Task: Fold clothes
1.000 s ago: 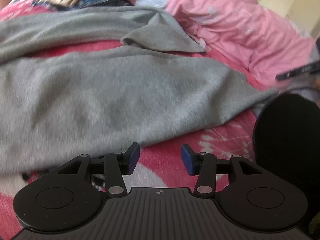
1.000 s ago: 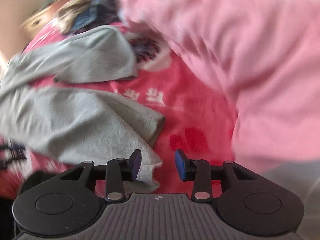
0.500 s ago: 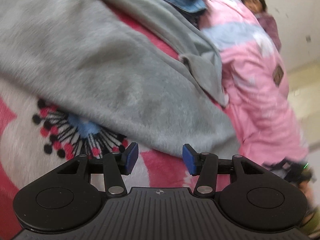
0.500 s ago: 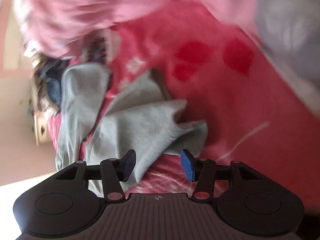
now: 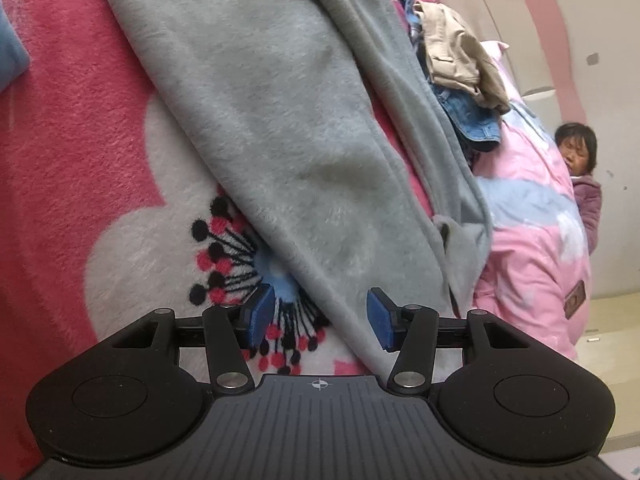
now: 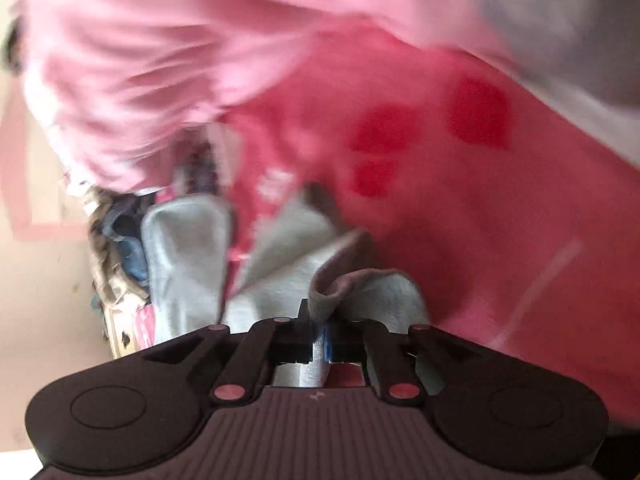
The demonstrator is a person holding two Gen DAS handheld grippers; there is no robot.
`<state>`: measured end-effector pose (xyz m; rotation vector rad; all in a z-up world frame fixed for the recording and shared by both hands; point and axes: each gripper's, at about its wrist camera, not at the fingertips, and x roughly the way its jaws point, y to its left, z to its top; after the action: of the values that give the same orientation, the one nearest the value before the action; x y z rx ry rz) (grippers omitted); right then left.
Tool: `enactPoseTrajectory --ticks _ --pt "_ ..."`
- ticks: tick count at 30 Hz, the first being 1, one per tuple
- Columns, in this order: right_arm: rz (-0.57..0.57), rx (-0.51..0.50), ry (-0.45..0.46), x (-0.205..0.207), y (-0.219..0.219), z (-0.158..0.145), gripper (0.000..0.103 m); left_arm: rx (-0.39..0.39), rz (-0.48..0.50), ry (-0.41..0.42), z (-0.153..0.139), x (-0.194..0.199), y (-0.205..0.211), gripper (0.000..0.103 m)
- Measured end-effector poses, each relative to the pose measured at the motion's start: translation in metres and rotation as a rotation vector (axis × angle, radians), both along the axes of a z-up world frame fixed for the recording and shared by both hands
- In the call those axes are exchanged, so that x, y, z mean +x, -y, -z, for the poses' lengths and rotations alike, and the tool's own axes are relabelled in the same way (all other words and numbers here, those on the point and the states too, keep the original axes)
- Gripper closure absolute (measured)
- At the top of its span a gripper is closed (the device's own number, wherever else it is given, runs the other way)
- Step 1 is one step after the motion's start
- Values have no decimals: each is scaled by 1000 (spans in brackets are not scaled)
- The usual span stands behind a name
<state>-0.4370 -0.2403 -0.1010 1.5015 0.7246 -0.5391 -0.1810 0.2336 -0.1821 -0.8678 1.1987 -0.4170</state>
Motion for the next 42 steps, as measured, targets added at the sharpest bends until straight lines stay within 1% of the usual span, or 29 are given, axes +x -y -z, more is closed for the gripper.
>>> enactPoseTrajectory --ticks 3,4,5,6,7,8,10,13,14,16,18,19,21,22,24,25,26,27,28,29,30,31,32,34,35,37,39,40,42 --pt "-112 -144 132 29 -6 -49 98 21 -8 8 1 5 10 56" --pt "-155 -211 179 34 -11 -70 98 33 -11 11 1 6 14 62" --pt "-200 -277 225 36 -16 -91 98 41 -18 17 1 7 17 72" --pt "-245 -344 272 38 -22 -111 98 41 -23 29 0 7 16 76" --pt "-290 -410 318 40 -28 -131 98 36 -27 45 -1 6 16 87" --pt "-319 -454 326 39 -31 -139 98 31 -36 62 -4 5 15 92" --pt "-339 -483 239 28 -28 -122 98 26 -52 97 -12 1 12 96" --pt "-367 -525 108 12 -24 -97 98 50 -38 121 -21 -6 8 98" --pt "-375 -508 52 8 -20 -80 98 65 -27 122 -23 -9 7 99" --pt "-372 -367 -80 3 -9 -27 98 115 -7 107 -22 -13 8 102" --pt "-377 -272 -161 -2 -7 7 98 153 5 90 -20 -17 6 103" --pt "-384 -258 -169 -3 -8 13 98 164 6 80 -19 -18 4 103" --pt "-399 -288 -124 -5 -9 3 98 180 11 94 -24 -21 0 103" --pt "-408 -301 -110 -5 -9 -1 98 202 25 111 -27 -22 0 103" --pt "-434 -310 -116 -4 -5 -4 97 275 53 133 -29 -24 2 103" --pt "-455 -298 -144 -2 -3 2 96 309 71 126 -26 -25 3 103" --pt "-480 -292 -195 -1 -3 9 92 348 100 118 -21 -24 5 103" --pt "-509 -308 -260 1 -6 15 83 376 119 111 -16 -25 6 103" --pt "-542 -347 -322 6 -10 17 78 402 135 103 -11 -26 6 103" --pt "-576 -399 -376 9 -14 16 75 393 141 107 -11 -28 5 103" --pt "-602 -446 -410 10 -17 12 69 378 146 113 -12 -30 2 102" --pt "-616 -485 -418 9 -20 5 68 385 153 133 -16 -32 0 97" --pt "-626 -527 -423 7 -22 -4 68 397 161 155 -20 -34 -1 87" --pt "-638 -641 -393 6 -26 -25 68 419 171 209 -30 -35 0 78" --pt "-646 -700 -360 8 -28 -35 68 426 181 238 -35 -34 3 76" --pt "-650 -808 -262 24 -28 -46 63 441 199 297 -45 -33 9 70" --pt "-618 -892 -160 47 -22 -45 41 459 221 350 -51 -25 22 65" --pt "-597 -923 -120 60 -17 -39 37 462 231 374 -53 -21 31 62" --pt "-552 -951 -78 87 -2 -20 37 464 233 417 -54 -14 47 57"
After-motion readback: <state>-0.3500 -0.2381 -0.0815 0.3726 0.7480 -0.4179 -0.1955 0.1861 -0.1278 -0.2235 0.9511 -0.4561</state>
